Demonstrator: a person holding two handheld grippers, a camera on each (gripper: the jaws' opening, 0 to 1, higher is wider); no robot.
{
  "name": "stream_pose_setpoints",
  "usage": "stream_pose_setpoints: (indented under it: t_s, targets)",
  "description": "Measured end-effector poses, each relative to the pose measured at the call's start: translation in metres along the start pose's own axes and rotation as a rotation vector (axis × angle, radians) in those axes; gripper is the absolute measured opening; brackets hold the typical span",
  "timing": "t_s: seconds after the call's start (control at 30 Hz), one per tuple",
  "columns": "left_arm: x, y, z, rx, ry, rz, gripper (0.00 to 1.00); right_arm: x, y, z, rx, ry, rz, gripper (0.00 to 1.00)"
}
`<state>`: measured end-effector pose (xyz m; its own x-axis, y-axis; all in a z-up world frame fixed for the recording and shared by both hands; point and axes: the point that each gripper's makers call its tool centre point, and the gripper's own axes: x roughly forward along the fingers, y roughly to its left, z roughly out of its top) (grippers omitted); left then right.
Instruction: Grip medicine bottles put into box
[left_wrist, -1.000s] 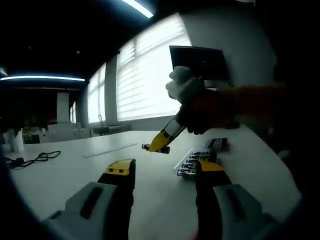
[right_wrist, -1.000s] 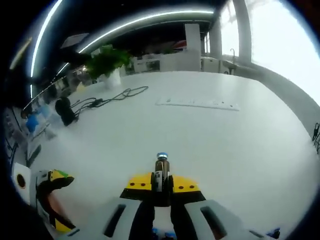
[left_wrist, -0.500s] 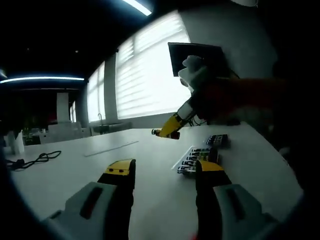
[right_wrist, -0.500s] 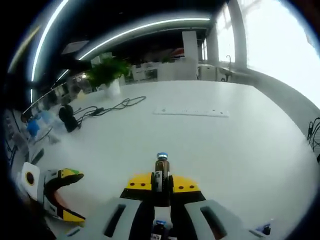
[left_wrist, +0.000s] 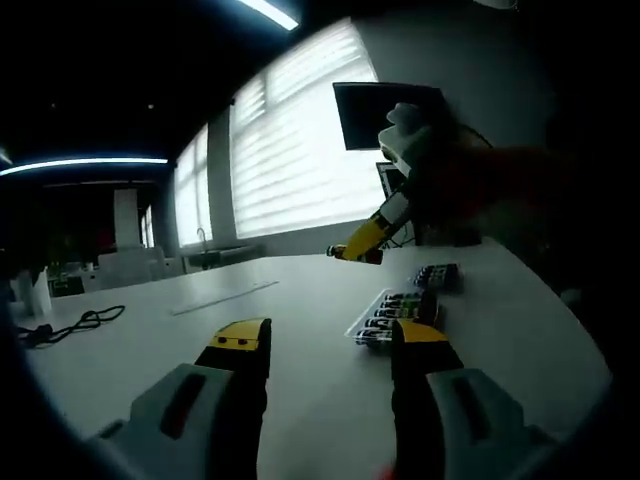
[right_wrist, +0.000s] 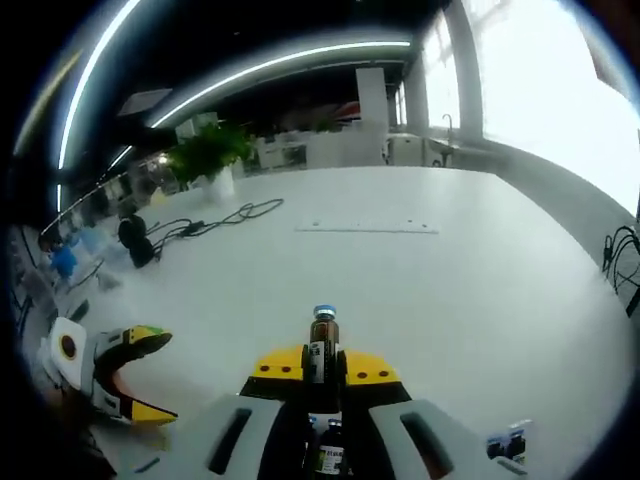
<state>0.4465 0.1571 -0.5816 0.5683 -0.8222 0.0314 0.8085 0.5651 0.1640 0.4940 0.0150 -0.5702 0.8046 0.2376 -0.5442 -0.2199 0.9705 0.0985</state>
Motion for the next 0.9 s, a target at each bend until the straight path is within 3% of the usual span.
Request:
stream_pose_setpoints:
  t_s: [0.57, 0.9]
  targets:
    - [0.0, -0.001, -0.001, 0.014, 0.01, 0.001, 0.41, -0.032, -0.022, -0.018, 0.006, 0.0, -0.05, 0.07]
    - [0.0, -0.001, -0.002, 0.023, 0.016, 0.008, 0.41, -0.054, -0.047, -0.031, 0.017, 0.013, -0.102, 0.07]
